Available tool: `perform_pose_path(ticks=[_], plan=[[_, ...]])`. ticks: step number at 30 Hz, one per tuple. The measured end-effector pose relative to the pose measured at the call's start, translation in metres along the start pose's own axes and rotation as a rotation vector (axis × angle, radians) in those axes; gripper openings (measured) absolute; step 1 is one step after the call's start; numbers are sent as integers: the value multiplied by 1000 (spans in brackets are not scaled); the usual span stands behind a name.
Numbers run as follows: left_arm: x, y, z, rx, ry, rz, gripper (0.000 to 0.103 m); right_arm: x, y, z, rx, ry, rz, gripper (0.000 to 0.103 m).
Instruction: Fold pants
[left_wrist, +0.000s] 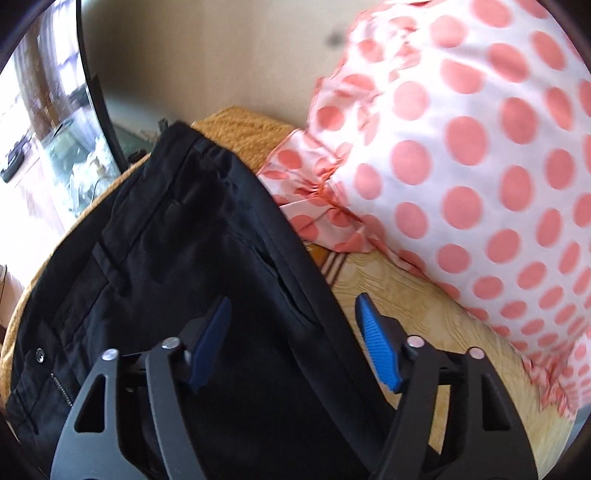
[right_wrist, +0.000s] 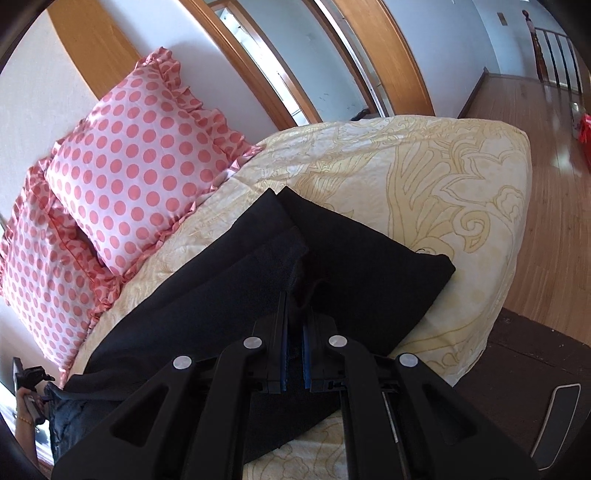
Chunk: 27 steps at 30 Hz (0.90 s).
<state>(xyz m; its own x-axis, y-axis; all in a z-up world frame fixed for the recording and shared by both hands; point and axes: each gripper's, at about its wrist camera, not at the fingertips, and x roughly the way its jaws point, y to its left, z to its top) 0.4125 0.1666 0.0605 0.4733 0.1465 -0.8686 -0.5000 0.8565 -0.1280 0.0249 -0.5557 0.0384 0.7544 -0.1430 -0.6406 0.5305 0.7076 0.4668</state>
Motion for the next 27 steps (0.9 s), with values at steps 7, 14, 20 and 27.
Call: perform_pose_path(ticks=[7, 14, 20, 27], plan=[[-10, 40, -9, -132, 5, -163, 9, 1, -1, 1, -2, 5, 13, 6], [-128, 104, -46, -97, -188, -294, 9, -9, 2, 13, -7, -40, 63, 6], [-198, 190, -150, -142, -270, -341, 9, -18, -4, 22, 9, -88, 56, 6], [-137, 256, -249, -246, -132, -269, 9, -10, -14, 19, 40, -65, 35, 6]])
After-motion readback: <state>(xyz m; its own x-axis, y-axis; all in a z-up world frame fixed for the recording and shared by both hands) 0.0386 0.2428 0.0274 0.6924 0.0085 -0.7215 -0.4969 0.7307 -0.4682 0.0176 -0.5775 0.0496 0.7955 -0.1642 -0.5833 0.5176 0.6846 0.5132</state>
